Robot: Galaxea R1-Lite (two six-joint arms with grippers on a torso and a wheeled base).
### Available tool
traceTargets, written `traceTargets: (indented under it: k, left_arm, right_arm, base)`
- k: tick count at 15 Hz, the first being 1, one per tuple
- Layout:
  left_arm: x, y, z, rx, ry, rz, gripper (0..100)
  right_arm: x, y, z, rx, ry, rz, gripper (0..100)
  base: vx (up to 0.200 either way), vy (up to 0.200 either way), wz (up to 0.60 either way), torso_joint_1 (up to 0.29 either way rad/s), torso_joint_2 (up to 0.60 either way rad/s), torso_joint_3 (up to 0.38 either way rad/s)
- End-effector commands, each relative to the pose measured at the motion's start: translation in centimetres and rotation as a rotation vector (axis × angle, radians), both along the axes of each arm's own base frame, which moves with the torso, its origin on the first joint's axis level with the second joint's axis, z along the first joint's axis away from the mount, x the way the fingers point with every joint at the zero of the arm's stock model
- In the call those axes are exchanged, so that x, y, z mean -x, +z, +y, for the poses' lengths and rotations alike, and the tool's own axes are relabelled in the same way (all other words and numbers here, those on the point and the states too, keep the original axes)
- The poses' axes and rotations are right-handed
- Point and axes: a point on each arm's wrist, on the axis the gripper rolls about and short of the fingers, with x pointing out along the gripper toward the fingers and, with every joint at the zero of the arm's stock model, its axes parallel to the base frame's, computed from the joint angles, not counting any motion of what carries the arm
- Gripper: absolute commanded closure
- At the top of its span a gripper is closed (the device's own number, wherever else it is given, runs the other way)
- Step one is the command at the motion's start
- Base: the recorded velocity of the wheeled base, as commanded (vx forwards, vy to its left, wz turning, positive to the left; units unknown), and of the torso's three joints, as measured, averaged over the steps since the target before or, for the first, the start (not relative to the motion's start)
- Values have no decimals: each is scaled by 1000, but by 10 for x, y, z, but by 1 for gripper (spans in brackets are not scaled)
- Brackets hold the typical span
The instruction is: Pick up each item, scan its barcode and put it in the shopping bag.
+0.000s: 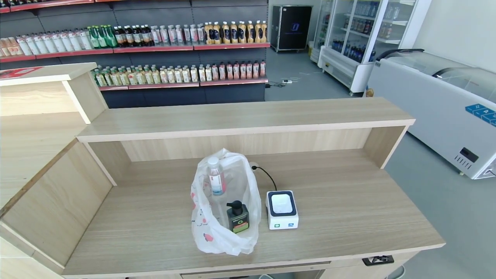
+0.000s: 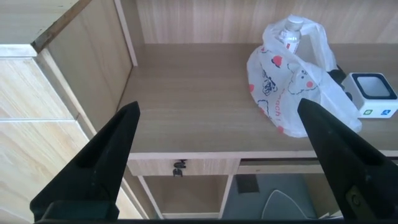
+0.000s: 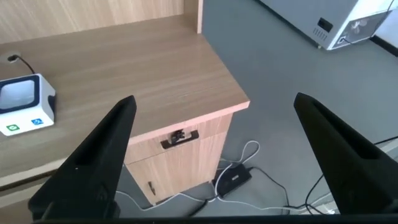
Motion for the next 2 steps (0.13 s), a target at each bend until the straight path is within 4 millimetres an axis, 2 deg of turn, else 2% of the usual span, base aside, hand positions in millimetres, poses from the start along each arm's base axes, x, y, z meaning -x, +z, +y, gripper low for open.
traceTargets:
  k: [1, 2]
  left_arm:
    - [0, 0, 0, 0, 1, 0, 0]
    - [0, 0, 0, 0, 1, 0, 0]
  right_arm:
    - [0, 0, 0, 2, -2, -6, 0]
    - [1, 0, 0, -7, -4, -9, 0]
  base:
    - [0, 0, 0, 0, 0, 0]
    - [0, 0, 0, 0, 0, 0]
